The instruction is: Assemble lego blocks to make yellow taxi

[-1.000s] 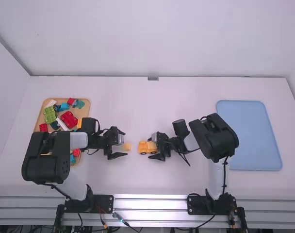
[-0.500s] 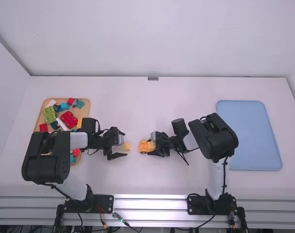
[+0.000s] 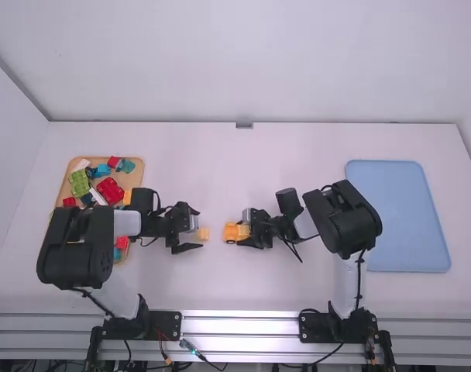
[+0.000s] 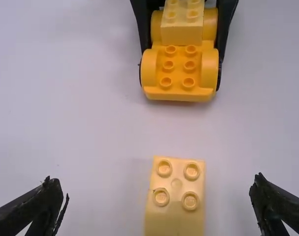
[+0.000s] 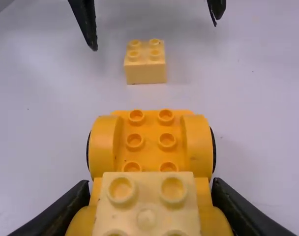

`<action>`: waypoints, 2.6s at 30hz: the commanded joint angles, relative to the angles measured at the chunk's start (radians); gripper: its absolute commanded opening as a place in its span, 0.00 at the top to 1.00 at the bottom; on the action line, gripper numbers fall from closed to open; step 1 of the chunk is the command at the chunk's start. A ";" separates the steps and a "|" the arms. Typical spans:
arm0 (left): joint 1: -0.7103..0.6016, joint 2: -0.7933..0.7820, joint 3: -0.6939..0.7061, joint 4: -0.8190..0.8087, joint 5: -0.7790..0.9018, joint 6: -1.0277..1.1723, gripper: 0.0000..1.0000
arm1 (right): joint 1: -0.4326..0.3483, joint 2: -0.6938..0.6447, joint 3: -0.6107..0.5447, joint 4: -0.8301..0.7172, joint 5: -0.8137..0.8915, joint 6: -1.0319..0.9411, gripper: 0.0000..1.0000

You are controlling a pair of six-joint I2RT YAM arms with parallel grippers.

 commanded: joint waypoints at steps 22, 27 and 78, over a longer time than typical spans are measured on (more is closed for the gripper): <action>-0.015 0.103 0.058 -0.050 0.028 0.006 0.67 | -0.004 0.008 -0.011 -0.011 0.045 0.010 0.57; -0.015 0.103 0.058 -0.050 0.028 0.004 0.77 | -0.004 0.008 -0.011 -0.011 0.045 0.010 0.57; -0.320 -0.040 0.046 0.161 0.001 -0.343 0.98 | -0.002 0.008 -0.011 0.007 0.042 -0.019 0.52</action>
